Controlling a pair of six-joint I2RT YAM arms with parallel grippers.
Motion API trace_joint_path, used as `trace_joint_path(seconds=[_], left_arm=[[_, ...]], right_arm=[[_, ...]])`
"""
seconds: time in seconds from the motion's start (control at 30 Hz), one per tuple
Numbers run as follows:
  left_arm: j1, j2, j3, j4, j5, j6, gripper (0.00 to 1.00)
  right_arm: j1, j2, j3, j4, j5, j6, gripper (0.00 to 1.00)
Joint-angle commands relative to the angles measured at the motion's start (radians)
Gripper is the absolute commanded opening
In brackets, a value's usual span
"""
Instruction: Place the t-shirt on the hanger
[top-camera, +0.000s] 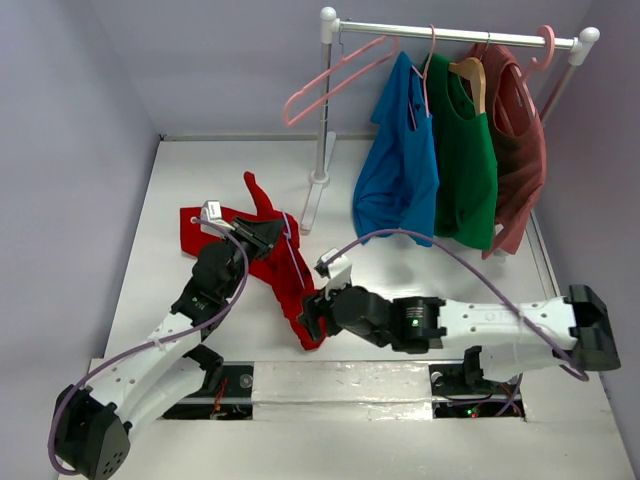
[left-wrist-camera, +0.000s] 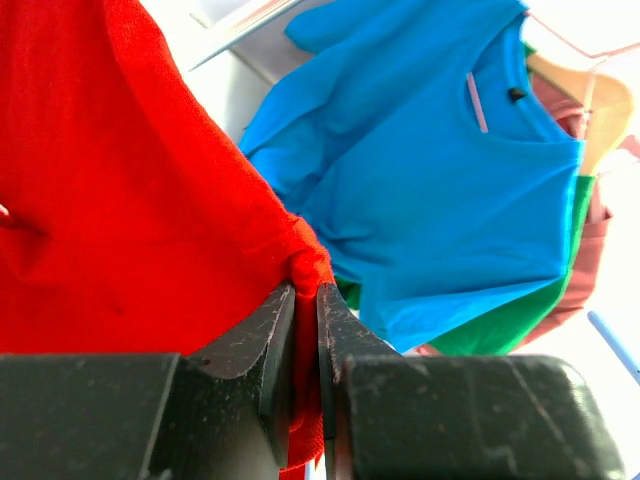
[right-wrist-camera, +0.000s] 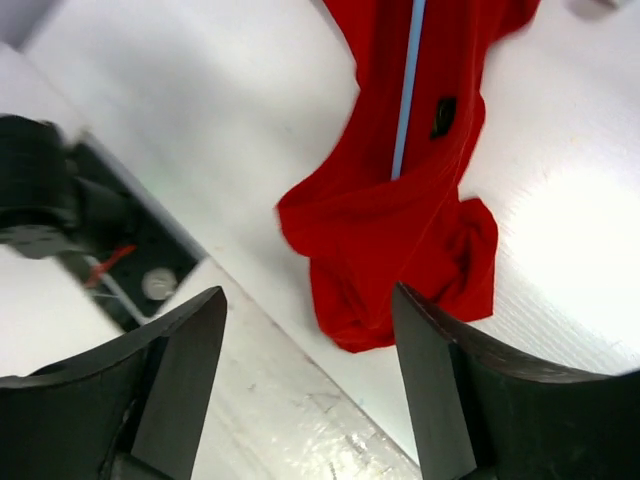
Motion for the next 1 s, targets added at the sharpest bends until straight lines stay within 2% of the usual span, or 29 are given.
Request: trace_joint_path(seconds=[0.0, 0.07, 0.23, 0.4, 0.5, 0.6, 0.63, 0.7, 0.73, 0.77, 0.8, 0.87, 0.9, 0.97], left_arm=[[-0.004, -0.001, 0.002, 0.042, 0.006, -0.010, 0.00], [-0.004, 0.010, 0.005, 0.042, 0.006, -0.010, 0.00], [-0.004, 0.033, 0.018, 0.042, 0.030, -0.010, 0.00], [-0.004, 0.040, 0.015, 0.031, 0.047, -0.014, 0.00], [-0.004, 0.034, 0.012, 0.019, 0.053, -0.016, 0.00], [-0.004, 0.025, 0.007, 0.011, 0.064, -0.024, 0.00], [-0.004, 0.022, 0.007, 0.011, 0.066, -0.025, 0.00], [-0.004, 0.014, 0.013, 0.001, 0.069, -0.024, 0.00], [-0.004, 0.013, 0.016, -0.004, 0.073, -0.019, 0.00], [-0.004, 0.014, 0.024, -0.011, 0.078, -0.008, 0.06], [-0.004, 0.017, 0.031, -0.018, 0.081, -0.008, 0.15], [-0.004, 0.029, 0.053, -0.059, 0.069, 0.030, 0.37], [-0.004, 0.034, 0.080, -0.079, 0.056, 0.047, 0.53], [-0.004, 0.049, 0.110, -0.134, 0.015, 0.097, 0.62]], right_arm=[[0.009, -0.064, 0.032, -0.024, -0.036, -0.036, 0.74], [-0.010, -0.061, 0.078, -0.038, 0.009, -0.065, 0.80], [-0.099, -0.042, 0.154, 0.077, 0.052, -0.131, 0.83], [-0.188, 0.049, 0.248, 0.190, 0.023, -0.186, 0.81], [-0.200, 0.097, 0.303, 0.230, 0.026, -0.198, 0.74], [-0.220, 0.158, 0.334, 0.246, 0.032, -0.195, 0.66], [-0.220, 0.189, 0.351, 0.244, 0.056, -0.195, 0.57], [-0.220, 0.208, 0.358, 0.243, 0.081, -0.191, 0.44], [-0.220, 0.212, 0.351, 0.250, 0.104, -0.186, 0.23], [-0.220, 0.209, 0.340, 0.258, 0.109, -0.180, 0.09], [-0.220, 0.203, 0.332, 0.263, 0.112, -0.175, 0.00], [-0.220, 0.183, 0.309, 0.257, 0.121, -0.171, 0.00], [-0.229, 0.177, 0.305, 0.246, 0.129, -0.169, 0.00], [-0.238, 0.162, 0.290, 0.215, 0.120, -0.162, 0.00]])
